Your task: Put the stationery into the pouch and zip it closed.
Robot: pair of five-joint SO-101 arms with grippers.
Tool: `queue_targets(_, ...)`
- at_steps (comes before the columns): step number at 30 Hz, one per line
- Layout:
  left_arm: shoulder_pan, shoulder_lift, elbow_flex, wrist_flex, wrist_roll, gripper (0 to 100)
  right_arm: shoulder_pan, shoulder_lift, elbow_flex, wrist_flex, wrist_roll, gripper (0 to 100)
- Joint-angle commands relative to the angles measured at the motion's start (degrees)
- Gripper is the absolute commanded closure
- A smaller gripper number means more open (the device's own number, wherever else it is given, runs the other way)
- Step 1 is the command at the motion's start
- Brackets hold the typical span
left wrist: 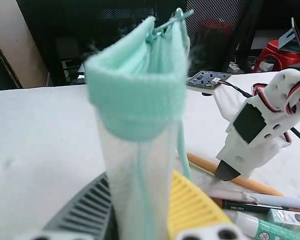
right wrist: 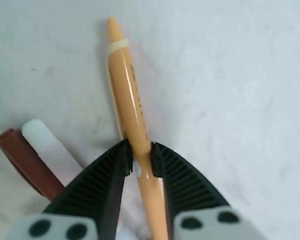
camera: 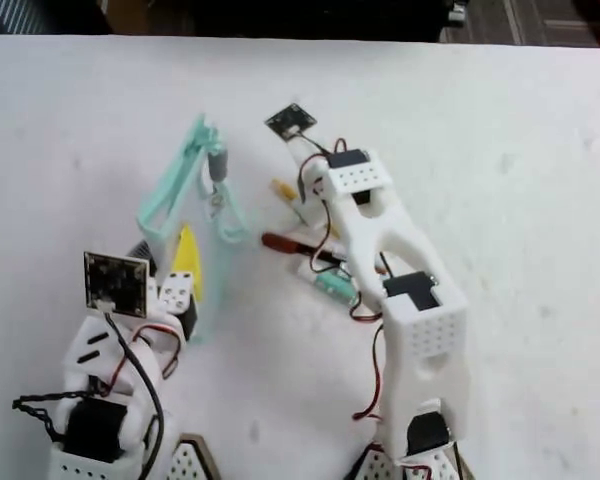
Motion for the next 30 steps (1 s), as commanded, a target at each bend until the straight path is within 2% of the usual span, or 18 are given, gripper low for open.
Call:
queue_targets(1, 0.5, -0.7, 0.0, -1.8, 0.5, 97, 2.2, -0.2, -0.8, -0.5, -0.7, 98.1)
queue_targets(5, 0.5, -0.7, 0.1, -1.8, 0.5, 97, 2.7, -0.2, -0.8, -0.5, -0.9, 98.1)
queue_targets(10, 0.5, -0.7, 0.1, -1.8, 0.5, 97, 5.2, -0.5, -0.9, -0.8, -5.3, 98.1)
queue_targets(30, 0.5, -0.7, 0.1, -1.8, 0.4, 97, 5.7, 0.0, -0.9, -1.6, -3.5, 97.7)
